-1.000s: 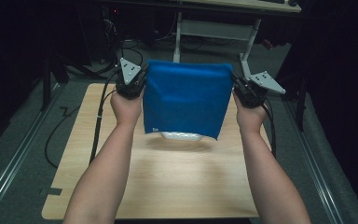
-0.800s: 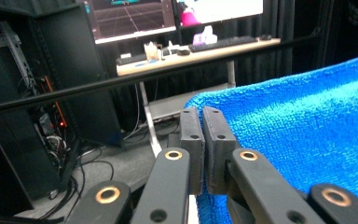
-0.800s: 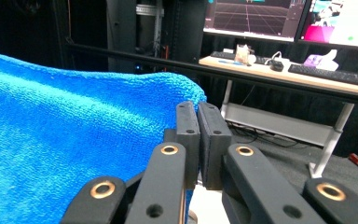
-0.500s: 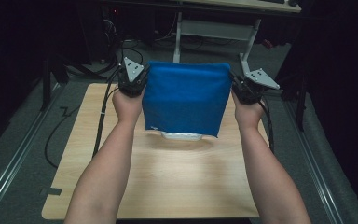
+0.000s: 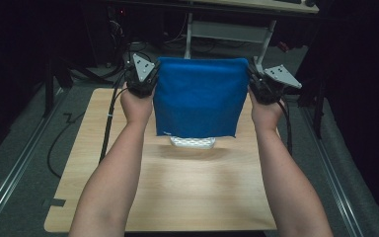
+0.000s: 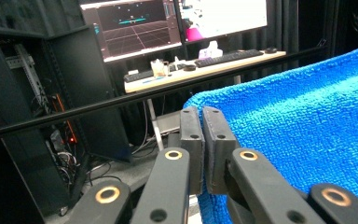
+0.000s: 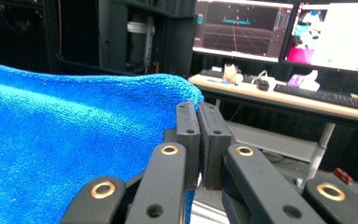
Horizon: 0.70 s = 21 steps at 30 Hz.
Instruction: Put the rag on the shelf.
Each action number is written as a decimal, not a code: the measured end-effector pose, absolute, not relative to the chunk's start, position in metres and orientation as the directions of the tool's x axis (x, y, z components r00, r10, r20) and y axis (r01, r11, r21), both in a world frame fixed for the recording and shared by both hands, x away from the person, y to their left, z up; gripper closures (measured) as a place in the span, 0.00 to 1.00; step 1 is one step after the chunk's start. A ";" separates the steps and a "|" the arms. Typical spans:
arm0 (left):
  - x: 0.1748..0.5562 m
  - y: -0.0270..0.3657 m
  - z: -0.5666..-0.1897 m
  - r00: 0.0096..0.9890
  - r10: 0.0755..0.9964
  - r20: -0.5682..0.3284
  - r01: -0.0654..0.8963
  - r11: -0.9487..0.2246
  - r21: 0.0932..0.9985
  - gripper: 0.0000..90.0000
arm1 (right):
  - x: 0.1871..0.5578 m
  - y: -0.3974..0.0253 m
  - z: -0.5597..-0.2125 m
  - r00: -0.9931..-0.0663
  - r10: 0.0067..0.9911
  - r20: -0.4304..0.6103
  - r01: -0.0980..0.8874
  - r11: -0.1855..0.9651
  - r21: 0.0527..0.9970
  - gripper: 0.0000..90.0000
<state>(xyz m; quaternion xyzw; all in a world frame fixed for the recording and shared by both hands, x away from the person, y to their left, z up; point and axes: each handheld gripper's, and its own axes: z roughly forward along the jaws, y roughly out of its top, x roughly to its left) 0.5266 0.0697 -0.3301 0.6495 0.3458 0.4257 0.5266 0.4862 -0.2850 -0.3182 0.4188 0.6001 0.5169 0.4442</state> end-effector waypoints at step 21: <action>0.552 0.080 -0.408 0.459 0.874 0.161 0.179 -0.268 0.947 0.98 | 0.519 -0.274 -0.382 -0.271 0.956 -0.109 0.207 0.169 0.964 0.98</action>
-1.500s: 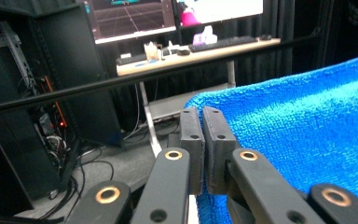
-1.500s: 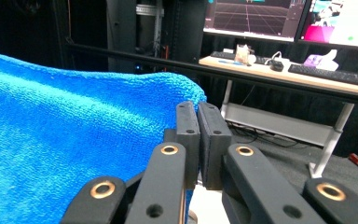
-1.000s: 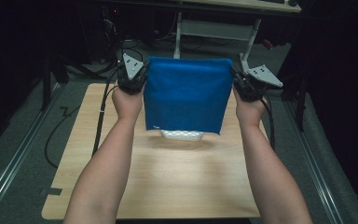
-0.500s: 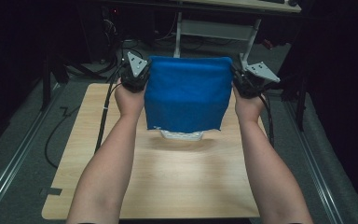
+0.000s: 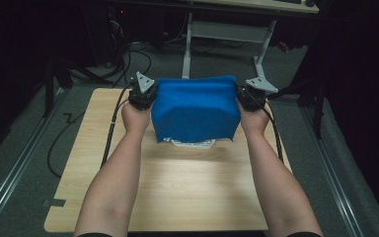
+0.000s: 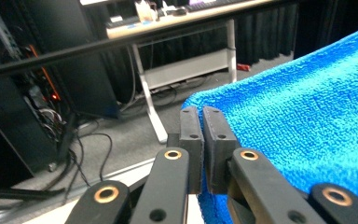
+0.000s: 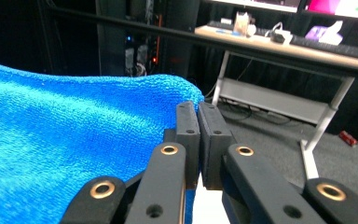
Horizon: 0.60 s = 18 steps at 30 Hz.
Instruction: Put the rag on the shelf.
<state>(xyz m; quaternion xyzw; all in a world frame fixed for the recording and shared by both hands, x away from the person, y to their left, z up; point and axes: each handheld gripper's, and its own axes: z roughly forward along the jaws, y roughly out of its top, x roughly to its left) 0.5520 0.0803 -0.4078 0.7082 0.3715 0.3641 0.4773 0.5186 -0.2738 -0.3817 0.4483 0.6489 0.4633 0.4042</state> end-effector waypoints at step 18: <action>0.543 0.080 -0.470 0.473 0.879 0.061 0.255 -0.203 0.946 0.96 | 0.521 -0.276 -0.435 -0.270 0.960 -0.070 0.298 0.152 0.943 0.97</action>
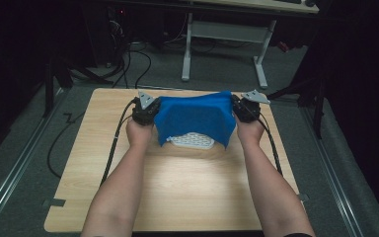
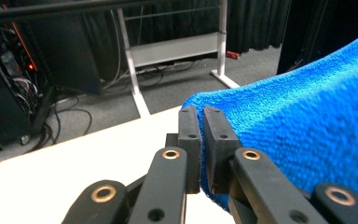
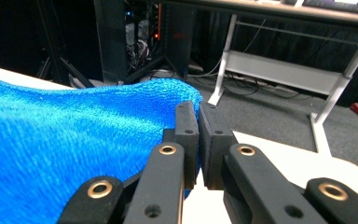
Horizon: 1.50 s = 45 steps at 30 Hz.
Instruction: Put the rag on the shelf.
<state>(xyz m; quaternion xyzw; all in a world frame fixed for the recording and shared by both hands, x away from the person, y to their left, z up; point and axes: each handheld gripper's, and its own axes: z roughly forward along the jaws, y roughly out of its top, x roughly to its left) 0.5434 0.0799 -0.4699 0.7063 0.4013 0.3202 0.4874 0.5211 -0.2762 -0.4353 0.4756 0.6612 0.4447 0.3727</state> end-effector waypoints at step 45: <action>0.525 0.110 -0.457 0.370 0.929 0.001 0.277 -0.111 0.954 0.60 | 0.502 -0.289 -0.424 -0.254 0.961 -0.109 0.285 0.181 0.941 0.80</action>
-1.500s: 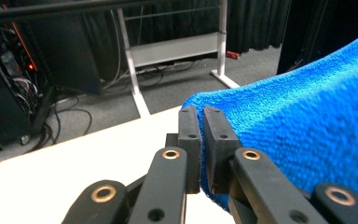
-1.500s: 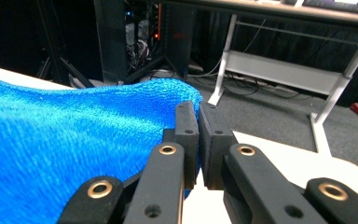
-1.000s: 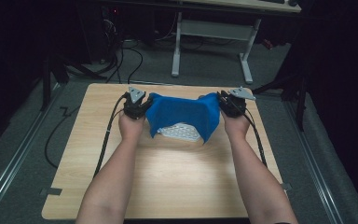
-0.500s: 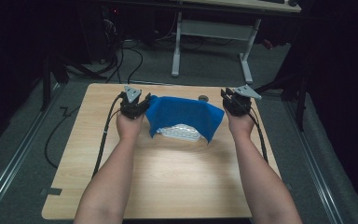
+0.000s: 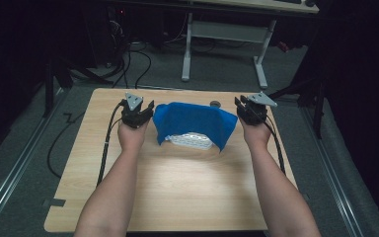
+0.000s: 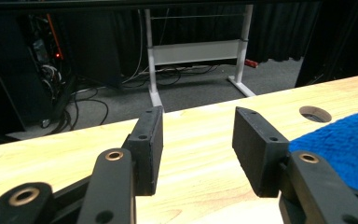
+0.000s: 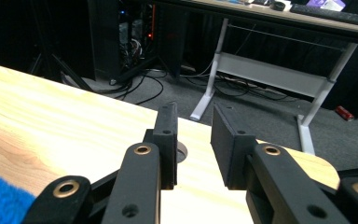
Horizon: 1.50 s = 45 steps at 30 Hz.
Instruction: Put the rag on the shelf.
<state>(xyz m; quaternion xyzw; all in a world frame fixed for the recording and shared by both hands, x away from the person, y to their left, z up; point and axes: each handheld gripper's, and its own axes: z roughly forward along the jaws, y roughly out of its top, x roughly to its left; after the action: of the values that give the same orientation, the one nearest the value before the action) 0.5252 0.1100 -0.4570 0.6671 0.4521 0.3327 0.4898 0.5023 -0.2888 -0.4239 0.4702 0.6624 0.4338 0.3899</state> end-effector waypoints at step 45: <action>0.445 0.138 -0.498 0.402 0.916 -0.006 0.356 -0.150 0.923 0.61 | 0.427 -0.306 -0.438 -0.279 0.957 -0.082 0.322 0.174 0.931 0.67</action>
<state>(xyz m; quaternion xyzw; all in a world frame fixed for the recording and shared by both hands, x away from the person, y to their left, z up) 0.4446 0.1377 -0.4981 0.6959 0.4567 0.3009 0.4654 0.4272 -0.3059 -0.4375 0.4754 0.6725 0.4327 0.3668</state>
